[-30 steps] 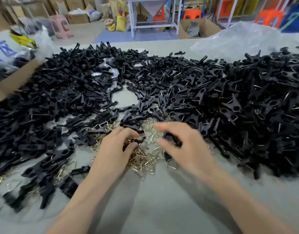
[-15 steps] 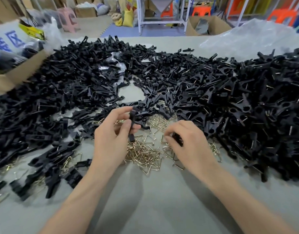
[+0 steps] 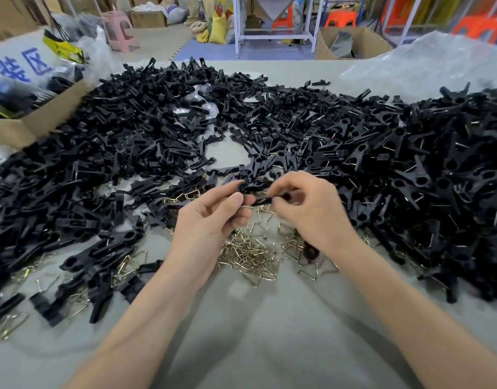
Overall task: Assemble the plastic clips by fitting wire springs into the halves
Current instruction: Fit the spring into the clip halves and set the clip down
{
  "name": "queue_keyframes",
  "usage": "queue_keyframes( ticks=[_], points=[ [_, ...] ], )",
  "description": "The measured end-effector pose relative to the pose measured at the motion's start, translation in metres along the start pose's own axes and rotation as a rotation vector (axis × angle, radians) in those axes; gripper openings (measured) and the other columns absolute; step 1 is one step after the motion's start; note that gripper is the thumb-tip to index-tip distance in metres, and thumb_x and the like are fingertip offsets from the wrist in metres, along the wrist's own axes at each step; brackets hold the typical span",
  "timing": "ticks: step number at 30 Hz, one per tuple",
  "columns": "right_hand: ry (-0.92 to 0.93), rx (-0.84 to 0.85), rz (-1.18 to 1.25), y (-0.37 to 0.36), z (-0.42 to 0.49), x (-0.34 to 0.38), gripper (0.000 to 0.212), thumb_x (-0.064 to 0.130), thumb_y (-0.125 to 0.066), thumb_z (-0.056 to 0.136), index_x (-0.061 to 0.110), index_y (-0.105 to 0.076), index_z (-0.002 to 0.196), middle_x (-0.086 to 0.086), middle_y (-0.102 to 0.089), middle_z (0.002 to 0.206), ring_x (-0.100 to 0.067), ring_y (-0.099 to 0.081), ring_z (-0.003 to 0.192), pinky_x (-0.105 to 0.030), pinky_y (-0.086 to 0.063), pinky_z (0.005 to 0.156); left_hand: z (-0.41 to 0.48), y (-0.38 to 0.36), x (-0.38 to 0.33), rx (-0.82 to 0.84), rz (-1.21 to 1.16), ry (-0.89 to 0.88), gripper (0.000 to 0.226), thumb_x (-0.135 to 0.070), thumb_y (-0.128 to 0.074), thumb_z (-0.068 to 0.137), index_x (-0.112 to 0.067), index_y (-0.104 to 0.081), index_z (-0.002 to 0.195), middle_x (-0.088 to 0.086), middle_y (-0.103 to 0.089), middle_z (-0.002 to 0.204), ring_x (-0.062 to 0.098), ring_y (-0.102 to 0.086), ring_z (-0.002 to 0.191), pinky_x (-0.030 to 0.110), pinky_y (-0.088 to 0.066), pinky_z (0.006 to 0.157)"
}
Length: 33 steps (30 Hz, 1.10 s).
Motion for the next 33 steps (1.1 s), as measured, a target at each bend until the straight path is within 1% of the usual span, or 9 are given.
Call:
queue_keyframes(
  ticks=[3, 7, 10, 13, 16, 19, 23, 26, 33],
  points=[
    [-0.065, 0.09, 0.209, 0.017, -0.029, 0.001, 0.03, -0.008, -0.066, 0.08, 0.022, -0.063, 0.075, -0.003, -0.066, 0.084, -0.017, -0.069, 0.07, -0.027, -0.056, 0.063, -0.006, -0.005, 0.0, 0.037, 0.156, -0.053, 0.026, -0.013, -0.065, 0.078, -0.015, -0.068, 0.104, 0.004, -0.075, 0.087, 0.007, -0.065, 0.066, 0.016, -0.053, 0.064],
    [-0.063, 0.251, 0.413, 0.016, -0.049, 0.009, 0.03, -0.012, -0.066, 0.077, 0.018, -0.065, 0.072, 0.004, -0.062, 0.073, -0.012, -0.062, 0.068, -0.02, -0.047, 0.061, -0.017, -0.019, 0.002, 0.224, 0.577, -0.159, 0.03, -0.003, -0.066, 0.087, -0.029, -0.071, 0.102, -0.007, -0.075, 0.092, 0.006, -0.07, 0.087, 0.015, -0.052, 0.076],
    [-0.122, 0.151, 0.541, 0.019, -0.048, 0.007, 0.025, -0.009, -0.07, 0.076, 0.015, -0.064, 0.073, -0.001, -0.063, 0.071, -0.02, -0.063, 0.071, -0.029, -0.05, 0.068, -0.022, -0.027, 0.005, 0.216, 0.547, -0.151, 0.031, 0.001, -0.066, 0.086, -0.027, -0.071, 0.099, -0.007, -0.075, 0.09, 0.009, -0.071, 0.086, 0.02, -0.055, 0.077],
    [-0.189, 0.036, 0.623, 0.013, -0.051, 0.006, 0.015, 0.009, -0.074, 0.07, 0.019, -0.067, 0.077, 0.0, -0.065, 0.075, -0.015, -0.061, 0.069, -0.024, -0.052, 0.066, -0.023, -0.026, 0.005, 0.164, 0.594, -0.19, 0.029, -0.003, -0.067, 0.086, -0.028, -0.071, 0.1, -0.009, -0.075, 0.09, 0.009, -0.071, 0.085, 0.025, -0.057, 0.079],
    [-0.306, -0.056, 0.721, 0.004, -0.056, 0.002, 0.027, 0.018, -0.079, 0.062, 0.022, -0.066, 0.085, 0.001, -0.064, 0.079, -0.013, -0.06, 0.072, -0.024, -0.052, 0.069, -0.024, -0.025, 0.003, 0.121, 0.572, -0.231, 0.033, -0.002, -0.068, 0.086, -0.032, -0.07, 0.099, -0.009, -0.075, 0.089, 0.01, -0.071, 0.083, 0.028, -0.058, 0.078],
    [-0.407, -0.035, 0.747, -0.001, -0.057, 0.0, 0.027, 0.033, -0.079, 0.052, 0.021, -0.07, 0.075, -0.002, -0.063, 0.074, -0.018, -0.056, 0.074, -0.029, -0.048, 0.071, -0.026, -0.026, 0.002, 0.105, 0.638, -0.308, 0.031, -0.009, -0.07, 0.085, -0.036, -0.068, 0.102, -0.015, -0.074, 0.093, 0.005, -0.07, 0.088, 0.022, -0.056, 0.078],
    [-0.398, -0.002, 0.705, -0.001, -0.059, 0.003, 0.015, 0.02, -0.078, 0.063, 0.014, -0.071, 0.075, -0.001, -0.064, 0.069, -0.012, -0.055, 0.066, -0.018, -0.047, 0.061, -0.025, -0.025, 0.003, 0.116, 0.625, -0.305, 0.029, -0.008, -0.069, 0.085, -0.033, -0.067, 0.099, -0.016, -0.074, 0.093, 0.003, -0.07, 0.087, 0.015, -0.053, 0.073],
    [-0.343, -0.017, 0.605, 0.005, -0.059, 0.003, 0.007, 0.009, -0.076, 0.073, 0.01, -0.071, 0.078, 0.0, -0.063, 0.066, -0.009, -0.05, 0.059, -0.015, -0.04, 0.053, -0.025, -0.029, 0.004, 0.181, 0.565, -0.248, 0.024, -0.012, -0.064, 0.084, -0.034, -0.065, 0.094, -0.011, -0.075, 0.092, 0.007, -0.069, 0.083, 0.02, -0.054, 0.071],
    [-0.274, -0.012, 0.598, 0.013, -0.056, 0.005, 0.009, -0.005, -0.07, 0.078, 0.002, -0.068, 0.084, 0.001, -0.071, 0.08, -0.005, -0.06, 0.063, -0.013, -0.045, 0.059, -0.024, -0.03, 0.004, 0.255, 0.387, -0.138, 0.015, -0.011, -0.062, 0.084, -0.022, -0.055, 0.094, -0.001, -0.076, 0.09, 0.011, -0.067, 0.078, 0.017, -0.052, 0.075]
  ],
)
Point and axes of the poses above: each hand's wrist, its own z-axis towards the middle knuckle, its own y-axis out of the back of the hand, x = y × z, the point moved 3 cm from there along z, towards the middle knuckle
